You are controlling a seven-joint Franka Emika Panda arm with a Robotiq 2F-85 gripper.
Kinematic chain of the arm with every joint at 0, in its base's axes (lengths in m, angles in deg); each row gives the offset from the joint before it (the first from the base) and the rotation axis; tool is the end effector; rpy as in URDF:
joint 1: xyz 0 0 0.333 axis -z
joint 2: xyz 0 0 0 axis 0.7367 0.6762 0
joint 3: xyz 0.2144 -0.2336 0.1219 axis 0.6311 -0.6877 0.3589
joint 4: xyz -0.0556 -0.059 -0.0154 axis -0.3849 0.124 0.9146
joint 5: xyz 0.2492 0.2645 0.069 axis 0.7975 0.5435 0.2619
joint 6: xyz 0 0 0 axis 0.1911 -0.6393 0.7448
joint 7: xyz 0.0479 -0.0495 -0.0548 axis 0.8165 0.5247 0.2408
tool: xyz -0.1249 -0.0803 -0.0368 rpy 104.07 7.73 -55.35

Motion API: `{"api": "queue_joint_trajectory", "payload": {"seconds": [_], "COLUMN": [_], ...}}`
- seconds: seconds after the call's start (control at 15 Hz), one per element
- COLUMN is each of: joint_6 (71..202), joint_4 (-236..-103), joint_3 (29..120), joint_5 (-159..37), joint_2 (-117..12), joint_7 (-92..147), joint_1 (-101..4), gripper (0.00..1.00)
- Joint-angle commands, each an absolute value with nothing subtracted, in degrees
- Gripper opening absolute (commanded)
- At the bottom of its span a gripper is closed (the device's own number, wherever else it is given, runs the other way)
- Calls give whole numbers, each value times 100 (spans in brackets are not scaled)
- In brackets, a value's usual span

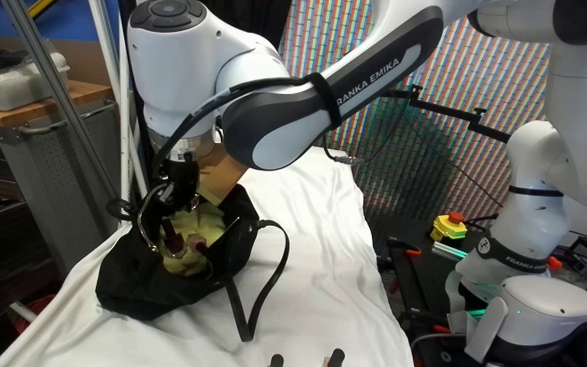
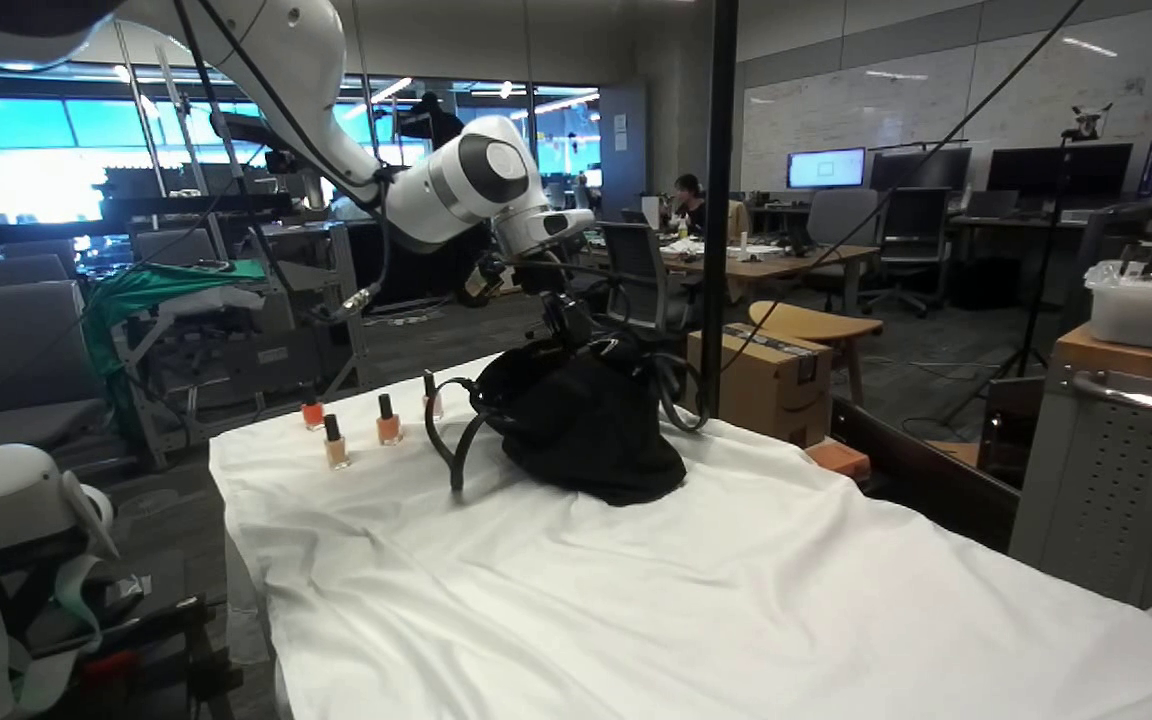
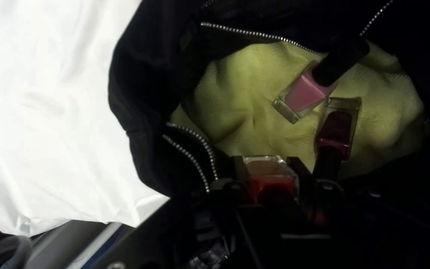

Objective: Put the nail polish bottles in the bag

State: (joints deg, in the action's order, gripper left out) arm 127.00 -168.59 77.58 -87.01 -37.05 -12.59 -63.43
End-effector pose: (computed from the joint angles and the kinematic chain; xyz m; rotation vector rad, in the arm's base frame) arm 0.6787 0.1469 0.3056 2.7515 -0.3078 0.3289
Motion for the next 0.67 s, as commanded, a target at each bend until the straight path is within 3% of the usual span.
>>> {"api": "queue_joint_trajectory", "payload": {"seconds": [0.0, 0.07, 0.2, 0.47, 0.6], "joint_6": [12398, 12393, 12334, 12309, 12254], "joint_4": [-16249, -16186, -16075, -16026, -16108], "joint_3": [7543, 7519, 7498, 7464, 7493], "joint_5": [-8617, -8603, -8567, -8543, -8500], "joint_2": [-3373, -3322, -3254, -3227, -3293], "joint_7": [-1451, -1515, -1560, -1719, -1710], "joint_1": [-6505, -6510, -6502, -6509, -6504], "gripper": [40, 65, 70, 97, 100]}}
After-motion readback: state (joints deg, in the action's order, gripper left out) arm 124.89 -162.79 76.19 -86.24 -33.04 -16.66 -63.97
